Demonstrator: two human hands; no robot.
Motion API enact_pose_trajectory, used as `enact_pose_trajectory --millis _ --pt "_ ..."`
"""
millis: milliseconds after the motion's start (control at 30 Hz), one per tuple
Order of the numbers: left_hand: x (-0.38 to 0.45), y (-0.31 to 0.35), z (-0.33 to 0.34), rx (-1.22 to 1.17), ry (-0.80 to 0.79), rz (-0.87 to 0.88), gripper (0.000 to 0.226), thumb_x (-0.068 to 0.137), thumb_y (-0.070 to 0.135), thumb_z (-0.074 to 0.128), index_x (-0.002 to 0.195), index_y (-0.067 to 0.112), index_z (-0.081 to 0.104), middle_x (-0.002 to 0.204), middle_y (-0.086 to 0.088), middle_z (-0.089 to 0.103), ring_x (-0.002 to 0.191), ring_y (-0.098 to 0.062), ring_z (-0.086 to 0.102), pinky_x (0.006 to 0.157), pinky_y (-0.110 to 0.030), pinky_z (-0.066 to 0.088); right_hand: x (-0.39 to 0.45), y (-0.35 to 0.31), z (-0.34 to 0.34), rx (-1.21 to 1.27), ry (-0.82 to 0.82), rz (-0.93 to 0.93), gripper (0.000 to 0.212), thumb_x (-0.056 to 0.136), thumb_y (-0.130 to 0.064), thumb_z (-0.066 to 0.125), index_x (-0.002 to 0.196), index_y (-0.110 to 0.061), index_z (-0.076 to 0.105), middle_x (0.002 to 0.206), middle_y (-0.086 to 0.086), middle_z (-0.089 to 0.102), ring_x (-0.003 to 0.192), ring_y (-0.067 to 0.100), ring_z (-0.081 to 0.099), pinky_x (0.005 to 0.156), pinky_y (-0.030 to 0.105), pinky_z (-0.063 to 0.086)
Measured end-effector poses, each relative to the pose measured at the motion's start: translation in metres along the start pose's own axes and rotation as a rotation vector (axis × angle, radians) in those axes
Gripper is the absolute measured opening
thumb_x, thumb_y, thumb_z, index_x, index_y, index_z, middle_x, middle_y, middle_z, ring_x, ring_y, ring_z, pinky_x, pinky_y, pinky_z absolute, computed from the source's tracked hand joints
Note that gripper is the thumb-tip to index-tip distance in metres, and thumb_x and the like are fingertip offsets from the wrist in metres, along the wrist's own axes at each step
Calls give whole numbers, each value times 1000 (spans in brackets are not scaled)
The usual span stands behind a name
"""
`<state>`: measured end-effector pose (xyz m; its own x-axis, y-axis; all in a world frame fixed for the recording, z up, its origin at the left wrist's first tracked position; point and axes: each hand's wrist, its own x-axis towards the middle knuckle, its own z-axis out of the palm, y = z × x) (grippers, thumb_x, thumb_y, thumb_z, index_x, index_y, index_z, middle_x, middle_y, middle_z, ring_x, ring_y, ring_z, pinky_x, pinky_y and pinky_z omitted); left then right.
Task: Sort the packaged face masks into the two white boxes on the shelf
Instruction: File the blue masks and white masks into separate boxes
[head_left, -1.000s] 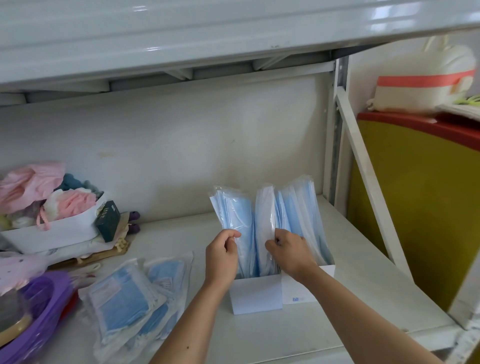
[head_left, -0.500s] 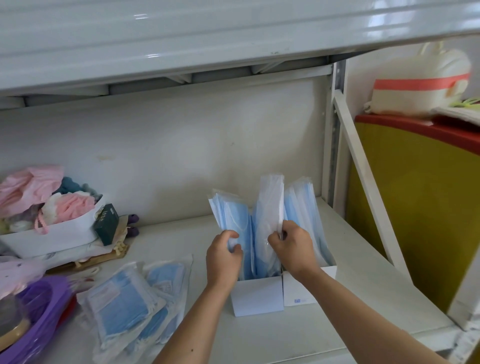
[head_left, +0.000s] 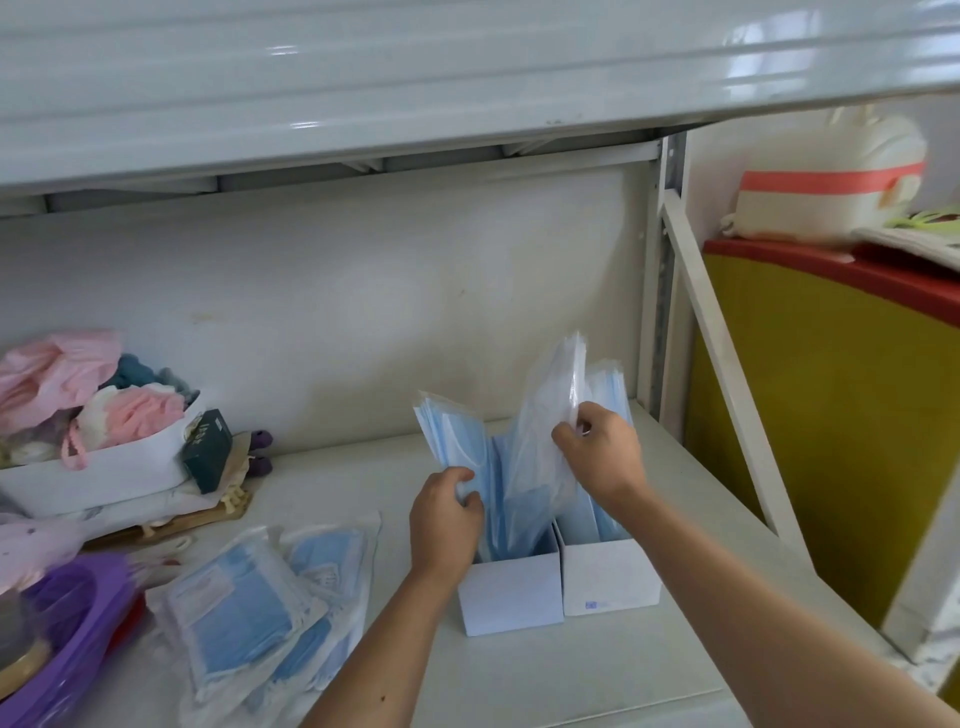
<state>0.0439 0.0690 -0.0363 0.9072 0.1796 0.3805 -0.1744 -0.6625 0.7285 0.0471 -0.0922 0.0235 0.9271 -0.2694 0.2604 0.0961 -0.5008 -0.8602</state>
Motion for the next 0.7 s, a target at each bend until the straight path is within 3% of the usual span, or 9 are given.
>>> enact_pose_trajectory --millis 67,133,233,267,367,467,533,633,700 --pt "0 0 0 4 -10 11 29 90 8 57 119 8 61 120 -8 63 108 -21 59 83 -17 39 0 -1 1 -25 -78 17 22 85 -16 54 77 4 55 71 12 54 64 21 48 58 31 40" --pt "0 1 1 3 -18 13 29 91 9 57 120 9 61 121 -8 62 109 -21 59 84 -17 40 -1 -4 4 -61 -133 3 23 84 -16 56 65 -3 52 78 11 54 74 25 52 63 32 42" --pt "0 2 0 -7 -18 9 30 91 9 57 121 10 60 124 -6 62 111 -20 58 87 -16 40 -5 -8 7 -159 -98 -62 16 86 -20 59 75 -11 65 132 9 50 125 29 40 97 39 42" --pt "-1 2 0 -12 -18 12 30 91 10 57 121 10 61 124 -6 62 112 -20 58 87 -16 39 -6 -10 6 -205 -69 -101 16 87 -21 59 84 -8 69 136 7 46 128 27 35 101 37 38" --pt "-2 4 -1 -34 -9 14 29 92 10 56 121 10 60 126 -4 61 114 -18 57 88 -13 37 -13 -19 6 -217 -37 -228 18 91 -19 54 81 -6 62 96 4 52 93 22 48 72 22 39" --pt "-2 4 -1 -55 -6 8 29 92 8 55 120 10 61 124 -4 62 113 -18 57 88 -13 36 -20 -23 11 -160 -45 -272 25 92 -12 48 68 -12 40 62 2 42 55 19 39 50 26 30" --pt "-1 2 -2 -69 -15 6 28 91 6 55 118 9 63 121 -5 63 110 -19 59 87 -15 37 -20 -20 11 2 30 -217 6 92 -6 46 87 -10 48 61 6 47 55 21 44 55 36 41" --pt "0 -1 -3 -65 -28 11 26 90 1 53 111 8 66 113 -6 64 100 -16 58 82 -16 37 -12 -14 -3 307 196 -109 58 91 2 45 141 -22 29 71 10 56 58 22 50 59 39 50" --pt "0 -1 -4 -44 -43 4 24 90 0 51 104 6 69 104 -5 63 92 -12 55 79 -16 36 -6 -9 -20 344 329 -123 73 91 6 42 147 -33 19 75 -6 54 53 15 44 54 33 46"
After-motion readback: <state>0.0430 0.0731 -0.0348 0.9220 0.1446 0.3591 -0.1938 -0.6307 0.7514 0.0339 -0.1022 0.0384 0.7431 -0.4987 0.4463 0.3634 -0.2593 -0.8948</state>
